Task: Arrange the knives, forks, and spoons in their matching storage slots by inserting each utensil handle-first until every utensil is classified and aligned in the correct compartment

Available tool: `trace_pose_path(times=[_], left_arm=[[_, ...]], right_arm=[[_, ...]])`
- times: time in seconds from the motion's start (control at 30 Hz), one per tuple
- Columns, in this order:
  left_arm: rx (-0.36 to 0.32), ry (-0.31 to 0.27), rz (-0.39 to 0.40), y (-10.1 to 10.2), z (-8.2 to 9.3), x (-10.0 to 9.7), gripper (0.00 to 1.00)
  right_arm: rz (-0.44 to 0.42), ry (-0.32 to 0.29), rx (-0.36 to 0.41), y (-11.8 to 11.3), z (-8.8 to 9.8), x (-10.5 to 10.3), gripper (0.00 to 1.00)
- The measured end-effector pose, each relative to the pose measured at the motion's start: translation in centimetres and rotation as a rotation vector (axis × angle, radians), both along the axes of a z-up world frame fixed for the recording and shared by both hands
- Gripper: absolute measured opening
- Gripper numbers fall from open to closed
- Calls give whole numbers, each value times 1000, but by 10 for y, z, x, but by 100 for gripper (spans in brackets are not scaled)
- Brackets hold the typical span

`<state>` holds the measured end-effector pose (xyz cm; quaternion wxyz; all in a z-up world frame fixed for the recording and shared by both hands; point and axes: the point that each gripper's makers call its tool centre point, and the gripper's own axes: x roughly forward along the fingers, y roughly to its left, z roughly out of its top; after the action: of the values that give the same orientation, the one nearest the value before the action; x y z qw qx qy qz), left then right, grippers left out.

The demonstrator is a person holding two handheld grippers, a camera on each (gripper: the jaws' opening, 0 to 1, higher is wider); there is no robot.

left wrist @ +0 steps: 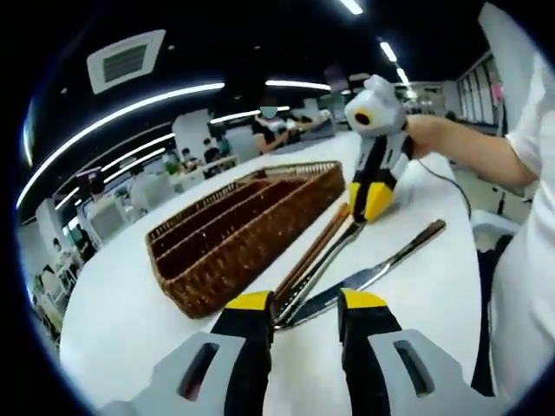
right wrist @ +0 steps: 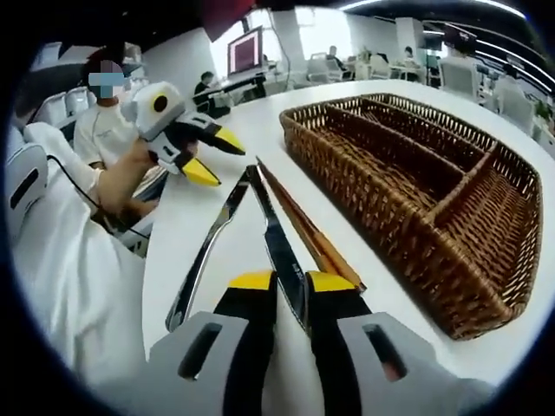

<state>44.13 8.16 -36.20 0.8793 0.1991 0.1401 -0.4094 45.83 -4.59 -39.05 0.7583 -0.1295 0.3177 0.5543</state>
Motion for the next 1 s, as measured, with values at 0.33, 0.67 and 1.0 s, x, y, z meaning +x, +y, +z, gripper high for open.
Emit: trace_pose_path(times=[0.33, 0.67, 1.0], left_arm=[[236, -96, -142, -31, -2, 15, 21], [403, -91, -251, -47, -17, 18, 15], [478, -84, -310, -52, -20, 21, 15]], right_arm=[[13, 63, 17, 0, -2, 1, 13], [16, 132, 36, 1, -2, -1, 13], [34, 156, 32, 2, -2, -3, 12]])
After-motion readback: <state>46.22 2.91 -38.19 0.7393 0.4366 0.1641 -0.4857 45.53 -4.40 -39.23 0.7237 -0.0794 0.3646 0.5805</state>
